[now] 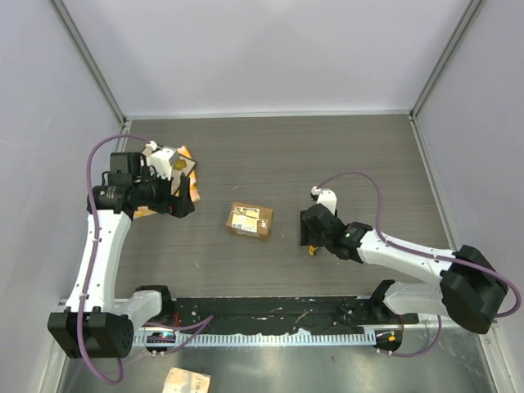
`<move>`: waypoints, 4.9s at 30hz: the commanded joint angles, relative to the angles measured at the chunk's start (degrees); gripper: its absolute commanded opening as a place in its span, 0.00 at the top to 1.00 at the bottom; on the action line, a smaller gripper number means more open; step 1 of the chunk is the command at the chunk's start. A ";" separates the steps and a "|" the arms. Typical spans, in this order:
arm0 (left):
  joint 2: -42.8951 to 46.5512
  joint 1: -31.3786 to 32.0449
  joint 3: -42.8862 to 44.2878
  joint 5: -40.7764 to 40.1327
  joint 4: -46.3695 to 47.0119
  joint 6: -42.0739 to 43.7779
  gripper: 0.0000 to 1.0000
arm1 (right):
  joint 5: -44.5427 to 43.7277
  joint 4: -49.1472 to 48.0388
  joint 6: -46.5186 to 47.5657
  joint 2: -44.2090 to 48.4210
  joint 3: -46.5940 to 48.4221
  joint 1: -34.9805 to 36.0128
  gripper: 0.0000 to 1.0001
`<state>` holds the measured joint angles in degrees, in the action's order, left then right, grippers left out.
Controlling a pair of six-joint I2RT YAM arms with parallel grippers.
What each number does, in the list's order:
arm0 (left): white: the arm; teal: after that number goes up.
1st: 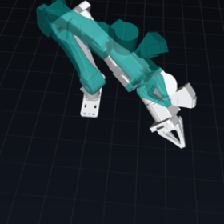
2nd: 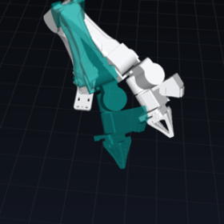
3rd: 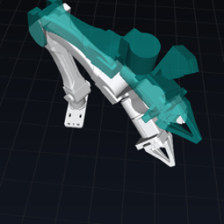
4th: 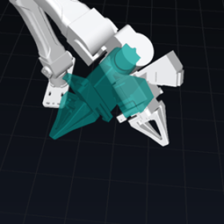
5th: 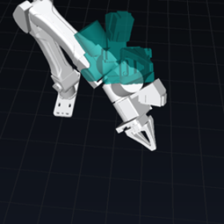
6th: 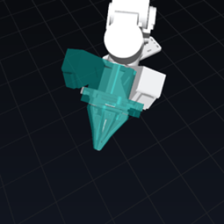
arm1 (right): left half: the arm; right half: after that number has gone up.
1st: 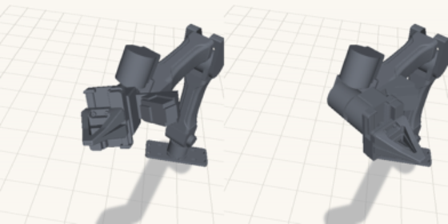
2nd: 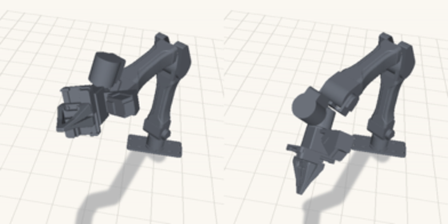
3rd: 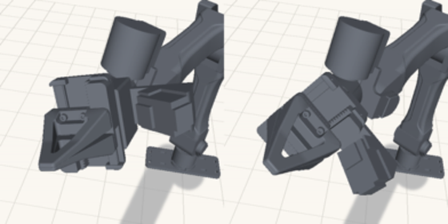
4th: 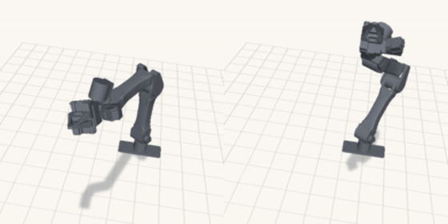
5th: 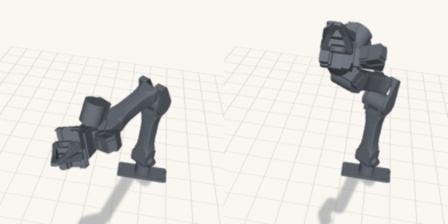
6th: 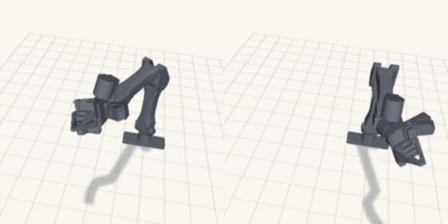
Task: Unpack the express box
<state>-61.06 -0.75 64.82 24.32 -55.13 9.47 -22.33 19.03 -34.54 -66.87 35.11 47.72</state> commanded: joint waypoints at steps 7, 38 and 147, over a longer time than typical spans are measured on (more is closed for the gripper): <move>-2.14 0.23 2.59 5.65 -1.20 1.60 0.00 | -5.26 -7.86 -4.12 -7.13 -3.65 2.11 0.45; -5.03 13.23 20.95 26.65 -18.77 11.61 0.00 | -21.89 17.52 16.33 3.41 26.22 30.14 0.99; -10.13 5.41 19.47 51.26 49.68 -51.40 1.00 | 45.20 -9.40 10.74 -0.01 42.68 3.35 0.03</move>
<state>-72.73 4.75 85.23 69.04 -11.42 -40.38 -2.72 23.70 -20.14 -65.43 79.02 55.16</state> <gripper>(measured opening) 0.058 0.966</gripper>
